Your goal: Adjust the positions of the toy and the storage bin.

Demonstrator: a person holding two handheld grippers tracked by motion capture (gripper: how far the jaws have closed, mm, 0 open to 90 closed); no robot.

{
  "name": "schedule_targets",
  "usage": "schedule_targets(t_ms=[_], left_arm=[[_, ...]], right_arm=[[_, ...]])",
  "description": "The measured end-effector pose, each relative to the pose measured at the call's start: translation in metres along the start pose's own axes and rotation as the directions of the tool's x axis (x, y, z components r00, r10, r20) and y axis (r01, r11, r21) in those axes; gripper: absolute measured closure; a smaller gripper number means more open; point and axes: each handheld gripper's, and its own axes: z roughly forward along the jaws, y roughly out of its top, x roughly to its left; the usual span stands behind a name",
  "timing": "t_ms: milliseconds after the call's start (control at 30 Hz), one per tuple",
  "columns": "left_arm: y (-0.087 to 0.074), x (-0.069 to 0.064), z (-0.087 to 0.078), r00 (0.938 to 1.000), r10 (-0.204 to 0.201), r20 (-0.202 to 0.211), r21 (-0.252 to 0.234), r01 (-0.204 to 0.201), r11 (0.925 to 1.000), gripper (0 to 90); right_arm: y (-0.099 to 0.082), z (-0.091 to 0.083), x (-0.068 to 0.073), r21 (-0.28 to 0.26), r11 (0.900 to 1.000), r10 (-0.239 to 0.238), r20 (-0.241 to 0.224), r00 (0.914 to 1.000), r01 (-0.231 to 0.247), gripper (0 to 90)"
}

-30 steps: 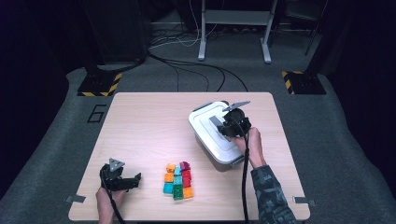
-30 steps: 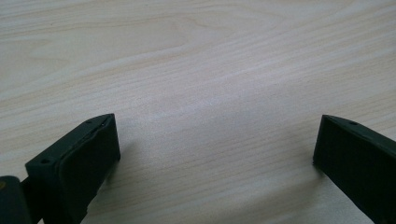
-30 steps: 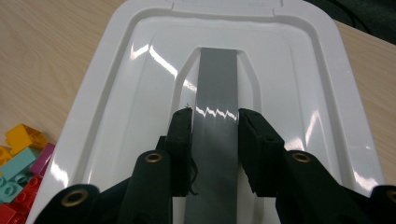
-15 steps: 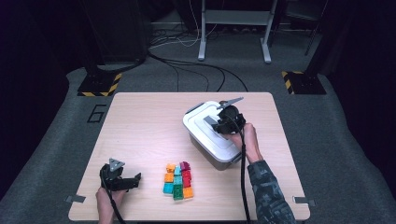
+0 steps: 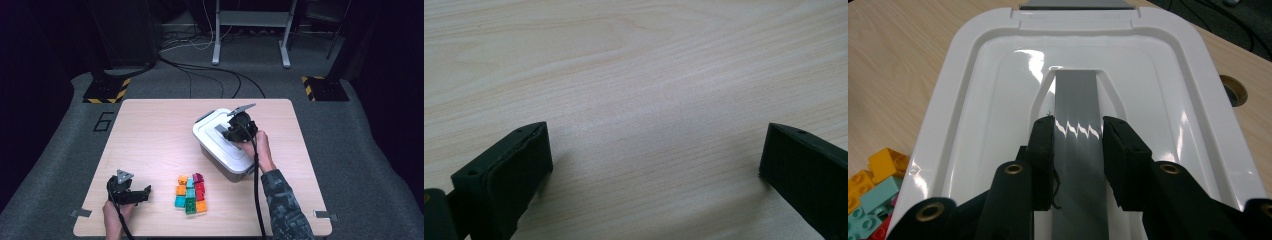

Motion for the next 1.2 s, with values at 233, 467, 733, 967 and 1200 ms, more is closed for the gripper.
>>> schedule_targets(t_ms=[233, 467, 733, 967, 1200], left_arm=[[0.0, 0.0, 0.0, 1.0, 0.0, 0.0, 0.0, 0.0, 1.0, 0.2], [-0.0002, -0.0001, -0.0003, 1.0, 0.001, -0.001, 0.001, -0.001, 1.0, 0.2], [-0.0001, -0.0001, -0.0002, 1.0, 0.0, -0.001, -0.001, 0.0, 1.0, 0.2], [-0.0002, -0.0002, -0.0002, 1.0, 0.0, -0.001, 0.0, 0.0, 1.0, 0.2], [-0.0002, -0.0001, -0.0002, 1.0, 0.0, -0.001, -0.001, 0.0, 1.0, 0.2]], right_arm=[[0.004, 0.0048, 0.0063, -0.006, 0.9999, -0.009, -0.017, 0.9998, 0.008, 66.7], [0.0065, 0.0082, 0.0089, -0.012, 0.9999, -0.011, -0.021, 0.9997, 0.011, 66.7], [0.0066, 0.009, 0.0089, -0.019, 0.9997, -0.018, -0.02, 0.9996, 0.018, 66.7], [0.0061, 0.0089, 0.009, -0.024, 0.9996, -0.018, -0.019, 0.9997, 0.017, 66.7], [0.0058, 0.0088, 0.0096, -0.027, 0.9994, -0.02, -0.016, 0.9997, 0.02, 66.7]])
